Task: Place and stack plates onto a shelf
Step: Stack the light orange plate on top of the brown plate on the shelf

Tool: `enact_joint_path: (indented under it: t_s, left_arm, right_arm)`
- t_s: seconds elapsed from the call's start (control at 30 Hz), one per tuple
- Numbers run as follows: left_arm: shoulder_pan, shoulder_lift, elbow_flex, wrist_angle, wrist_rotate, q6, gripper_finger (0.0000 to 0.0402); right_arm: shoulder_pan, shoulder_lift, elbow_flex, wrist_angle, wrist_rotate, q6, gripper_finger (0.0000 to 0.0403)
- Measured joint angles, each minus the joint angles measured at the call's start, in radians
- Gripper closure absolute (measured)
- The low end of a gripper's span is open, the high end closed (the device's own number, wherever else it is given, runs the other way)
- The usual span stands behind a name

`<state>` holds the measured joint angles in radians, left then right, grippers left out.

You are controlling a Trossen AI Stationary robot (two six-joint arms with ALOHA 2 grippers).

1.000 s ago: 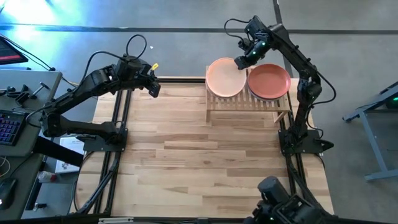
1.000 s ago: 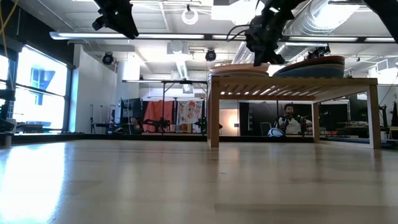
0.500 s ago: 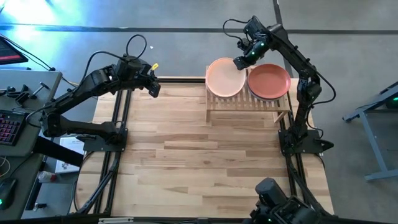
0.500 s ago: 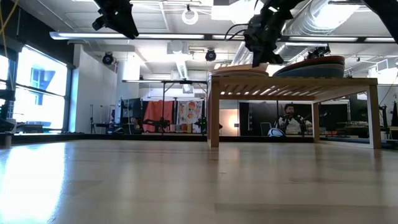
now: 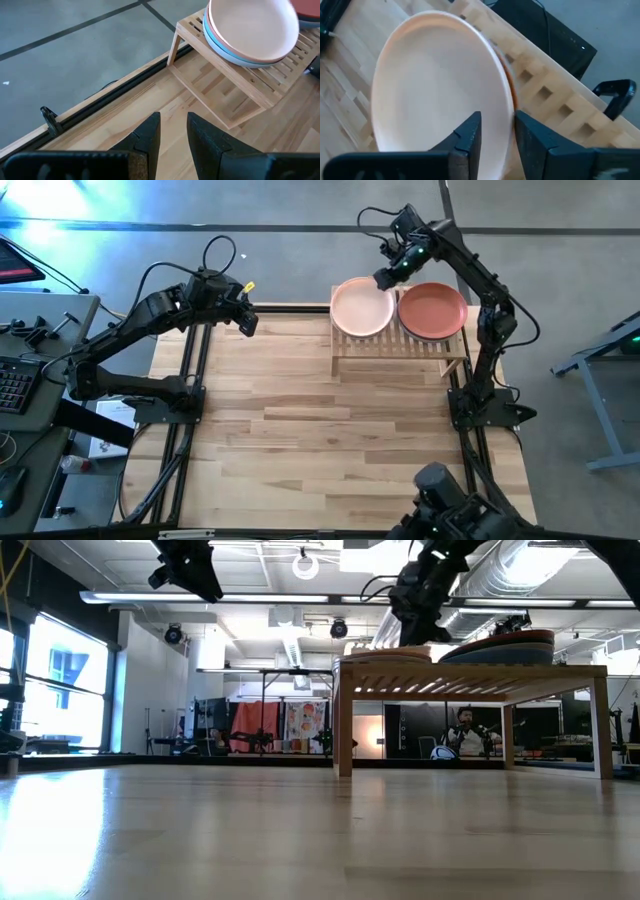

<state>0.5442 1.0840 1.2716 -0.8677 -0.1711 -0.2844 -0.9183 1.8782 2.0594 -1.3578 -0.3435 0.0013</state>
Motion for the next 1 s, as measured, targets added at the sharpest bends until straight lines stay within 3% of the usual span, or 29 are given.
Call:
enact_joint_path:
  t_s: [0.3, 0.53, 0.63, 0.77, 1.0]
  left_arm:
    - [0.000, 0.000, 0.000, 0.000, -0.004, 0.000, 0.0319]
    - [0.000, 0.008, 0.000, 0.000, -0.031, 0.000, 0.0319]
    - [0.000, 0.018, 0.000, 0.000, -0.031, -0.001, 0.0319]
    - [0.000, 0.042, 0.000, 0.000, -0.031, -0.001, 0.0319]
    - [0.000, 0.064, 0.000, 0.001, -0.031, -0.002, 0.0319]
  right_arm:
    - [-0.024, 0.000, 0.000, -0.001, -0.007, 0.006, 0.0308]
    - [0.070, 0.000, 0.000, -0.003, 0.010, -0.009, 0.0308]
    - [0.127, 0.000, 0.000, -0.003, 0.080, -0.010, 0.0308]
    - [0.191, 0.006, 0.001, -0.003, 0.256, -0.030, 0.0308]
    - [0.205, 0.023, 0.001, 0.012, 0.311, -0.005, 0.0308]
